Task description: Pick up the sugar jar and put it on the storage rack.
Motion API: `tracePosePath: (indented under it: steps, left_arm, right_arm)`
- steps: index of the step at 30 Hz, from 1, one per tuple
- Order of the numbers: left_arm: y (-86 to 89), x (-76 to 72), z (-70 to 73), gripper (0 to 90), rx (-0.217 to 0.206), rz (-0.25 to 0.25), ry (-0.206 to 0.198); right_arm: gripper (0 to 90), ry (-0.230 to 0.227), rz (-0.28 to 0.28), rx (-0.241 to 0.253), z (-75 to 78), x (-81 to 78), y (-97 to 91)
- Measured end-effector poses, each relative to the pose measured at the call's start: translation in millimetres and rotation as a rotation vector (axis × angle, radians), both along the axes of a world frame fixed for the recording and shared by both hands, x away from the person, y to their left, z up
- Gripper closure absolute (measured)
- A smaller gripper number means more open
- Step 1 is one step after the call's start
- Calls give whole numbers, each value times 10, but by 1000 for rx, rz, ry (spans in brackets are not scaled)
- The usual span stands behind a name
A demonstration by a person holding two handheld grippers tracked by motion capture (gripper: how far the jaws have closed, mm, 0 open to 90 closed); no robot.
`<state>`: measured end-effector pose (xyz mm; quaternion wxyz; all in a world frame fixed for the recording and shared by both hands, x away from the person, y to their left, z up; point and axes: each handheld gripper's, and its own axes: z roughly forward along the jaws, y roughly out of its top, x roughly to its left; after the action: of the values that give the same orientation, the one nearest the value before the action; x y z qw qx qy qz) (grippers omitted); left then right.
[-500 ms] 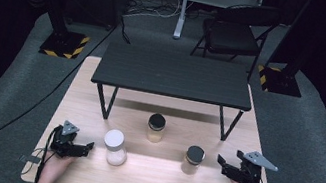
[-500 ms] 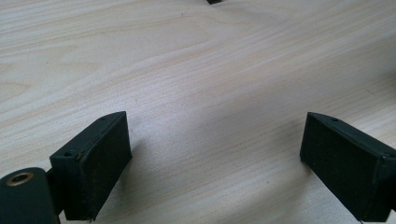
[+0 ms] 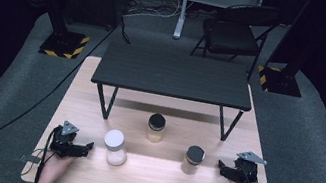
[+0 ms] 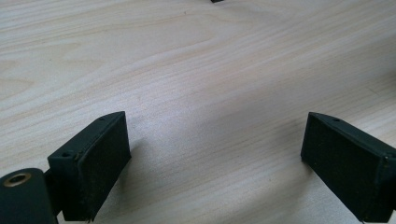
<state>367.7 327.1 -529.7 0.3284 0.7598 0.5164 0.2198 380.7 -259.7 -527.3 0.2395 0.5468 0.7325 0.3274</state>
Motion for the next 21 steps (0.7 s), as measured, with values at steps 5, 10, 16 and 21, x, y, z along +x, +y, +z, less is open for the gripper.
tracePosePath:
  steps: [5, 10, 16, 21]
  left_arm:
    - [2, -4, 0, 75, 0, -1, 0]
    - [4, -4, 0, 75, -1, -1, 1]
    - [17, -5, 3, 76, -12, -1, 0]
    - [44, -16, 15, 78, -35, 6, -1]
  right_arm:
    - [128, 2, 2, -1, 0, 6, 4]
    - [128, 2, 2, -1, -1, 6, 4]
    - [127, 2, 1, -1, -1, 6, 5]
    - [127, 2, 1, -1, -1, 6, 5]
